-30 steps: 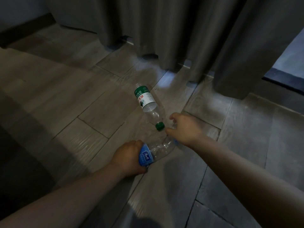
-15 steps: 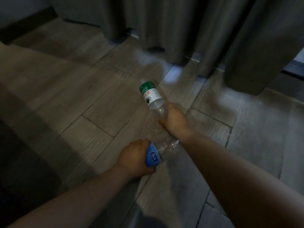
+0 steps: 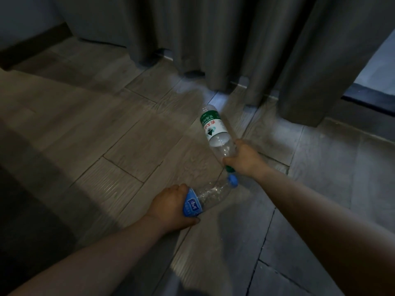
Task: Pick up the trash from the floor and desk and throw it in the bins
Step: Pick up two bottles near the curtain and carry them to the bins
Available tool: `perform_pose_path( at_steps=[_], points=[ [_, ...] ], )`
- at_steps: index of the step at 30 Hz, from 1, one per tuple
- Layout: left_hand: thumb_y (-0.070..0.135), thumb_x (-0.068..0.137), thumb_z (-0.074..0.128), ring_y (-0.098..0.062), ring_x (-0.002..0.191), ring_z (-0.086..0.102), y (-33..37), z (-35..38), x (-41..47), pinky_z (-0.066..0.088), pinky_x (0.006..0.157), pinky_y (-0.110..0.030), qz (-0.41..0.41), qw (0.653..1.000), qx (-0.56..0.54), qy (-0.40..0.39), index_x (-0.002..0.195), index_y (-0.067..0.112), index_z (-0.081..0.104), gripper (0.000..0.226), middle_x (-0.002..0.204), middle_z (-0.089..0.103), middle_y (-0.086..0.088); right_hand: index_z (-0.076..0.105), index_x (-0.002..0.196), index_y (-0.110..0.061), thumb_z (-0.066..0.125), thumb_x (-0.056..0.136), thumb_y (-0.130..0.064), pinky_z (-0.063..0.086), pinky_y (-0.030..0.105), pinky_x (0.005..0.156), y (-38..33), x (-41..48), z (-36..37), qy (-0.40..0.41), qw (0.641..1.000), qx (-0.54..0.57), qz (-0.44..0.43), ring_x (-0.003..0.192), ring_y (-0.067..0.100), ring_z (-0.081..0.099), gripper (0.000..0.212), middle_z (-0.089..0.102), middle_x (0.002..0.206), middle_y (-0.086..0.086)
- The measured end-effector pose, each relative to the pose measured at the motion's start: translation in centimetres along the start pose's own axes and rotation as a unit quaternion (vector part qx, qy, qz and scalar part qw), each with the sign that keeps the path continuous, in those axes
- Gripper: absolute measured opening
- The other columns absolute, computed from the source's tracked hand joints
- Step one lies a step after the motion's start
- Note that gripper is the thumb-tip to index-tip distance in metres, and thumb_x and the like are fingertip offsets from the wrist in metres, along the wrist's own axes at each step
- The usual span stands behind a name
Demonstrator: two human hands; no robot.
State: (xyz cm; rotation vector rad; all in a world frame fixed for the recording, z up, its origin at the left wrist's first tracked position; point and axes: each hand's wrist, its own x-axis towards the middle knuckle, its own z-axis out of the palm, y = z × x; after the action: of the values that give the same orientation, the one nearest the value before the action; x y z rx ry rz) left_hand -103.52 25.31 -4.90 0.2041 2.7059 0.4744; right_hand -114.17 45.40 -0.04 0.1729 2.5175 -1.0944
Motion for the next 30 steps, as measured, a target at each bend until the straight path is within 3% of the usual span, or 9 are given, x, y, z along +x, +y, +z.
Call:
perform_pose_path(
  at_steps=[4,8,12,15,18,20,22,26,30],
  points=[
    [0.065,0.059,0.076,-0.007,0.084,0.054,0.3,-0.5,-1.3,0.04,0.069,-0.02,-0.025,0.997,-0.063,-0.02,0.103,0.03,0.048,0.063,0.099,0.055,0.009,0.055,0.123,-0.011,0.072,0.083,-0.021,0.051,0.044,0.094,-0.1,-3.4,-2.2,0.005,0.998,0.052,0.024,0.104,0.025,0.062,0.044,0.064,0.115,0.01],
    [0.066,0.056,0.076,0.003,0.074,0.056,1.6,-1.8,-1.7,0.037,0.058,-0.011,-0.055,0.99,-0.133,-0.004,0.087,0.034,0.049,0.053,0.085,0.057,0.016,0.055,0.113,-0.012,0.071,0.084,-0.026,0.058,0.049,0.081,0.6,-7.9,-4.9,0.0,0.984,0.165,0.067,0.091,0.029,0.068,0.035,0.066,0.104,0.014],
    [0.049,0.067,0.079,0.007,0.065,0.062,4.1,-2.8,-0.4,0.042,0.053,-0.008,-0.108,0.958,-0.261,0.049,0.078,0.025,0.06,0.033,0.067,0.067,0.012,0.053,0.114,-0.016,0.069,0.086,-0.022,0.061,0.03,0.064,2.1,-10.5,-8.2,-0.003,0.954,0.292,0.072,0.087,0.023,0.07,0.033,0.067,0.1,0.011],
    [0.048,0.073,0.075,-0.001,0.053,0.064,6.7,-3.5,0.7,0.047,0.05,-0.017,-0.141,0.929,-0.338,0.052,0.077,0.019,0.066,0.031,0.061,0.07,0.009,0.05,0.097,-0.031,0.067,0.086,-0.023,0.056,0.021,0.058,3.3,-11.1,-10.2,0.02,0.939,0.336,0.072,0.081,0.017,0.069,0.022,0.066,0.095,0.002],
    [0.049,0.076,0.072,-0.009,0.045,0.059,9.9,-5.0,1.3,0.046,0.045,-0.023,-0.172,0.893,-0.416,0.021,0.082,0.016,0.066,0.035,0.057,0.067,0.001,0.052,0.114,-0.025,0.066,0.085,-0.027,0.058,0.027,0.069,4.2,-11.7,-11.6,0.034,0.936,0.338,0.094,0.09,0.019,0.068,0.033,0.066,0.104,0.005],
    [0.051,0.078,0.069,-0.011,0.05,0.062,12.1,-5.8,0.9,0.046,0.048,-0.02,-0.182,0.886,-0.426,0.001,0.085,0.015,0.068,0.037,0.066,0.07,-0.001,0.042,0.139,-0.012,0.068,0.082,-0.029,0.059,0.033,0.077,4.9,-13.0,-12.2,0.028,0.926,0.354,0.129,0.098,0.023,0.067,0.065,0.064,0.113,0.012],
    [0.052,0.081,0.065,-0.006,0.055,0.066,14.1,-6.8,-0.3,0.046,0.047,-0.013,-0.189,0.889,-0.416,-0.01,0.086,0.016,0.069,0.037,0.073,0.073,-0.002,0.034,0.145,-0.006,0.069,0.074,-0.033,0.058,0.039,0.084,5.2,-14.9,-12.8,0.025,0.91,0.376,0.169,0.102,0.026,0.066,0.083,0.061,0.118,0.016],
    [0.049,0.08,0.067,-0.008,0.054,0.066,17.8,-9.9,-4.4,0.045,0.045,-0.014,-0.239,0.86,-0.448,-0.044,0.087,0.013,0.07,0.037,0.071,0.073,-0.004,0.047,0.135,0.0,0.07,0.079,-0.028,0.056,0.045,0.087,4.6,-20.3,-14.0,0.048,0.881,0.407,0.238,0.102,0.028,0.066,0.066,0.063,0.114,0.02],
    [0.053,0.072,0.074,-0.027,0.069,0.069,20.7,-14.8,-9.2,0.056,0.068,-0.038,-0.272,0.842,-0.462,-0.066,0.087,0.011,0.07,0.046,0.077,0.073,-0.013,0.048,0.133,0.002,0.071,0.083,-0.02,0.058,0.039,0.082,2.3,-26.6,-16.2,0.062,0.838,0.458,0.291,0.104,0.032,0.066,0.06,0.061,0.117,0.026]
  ],
)
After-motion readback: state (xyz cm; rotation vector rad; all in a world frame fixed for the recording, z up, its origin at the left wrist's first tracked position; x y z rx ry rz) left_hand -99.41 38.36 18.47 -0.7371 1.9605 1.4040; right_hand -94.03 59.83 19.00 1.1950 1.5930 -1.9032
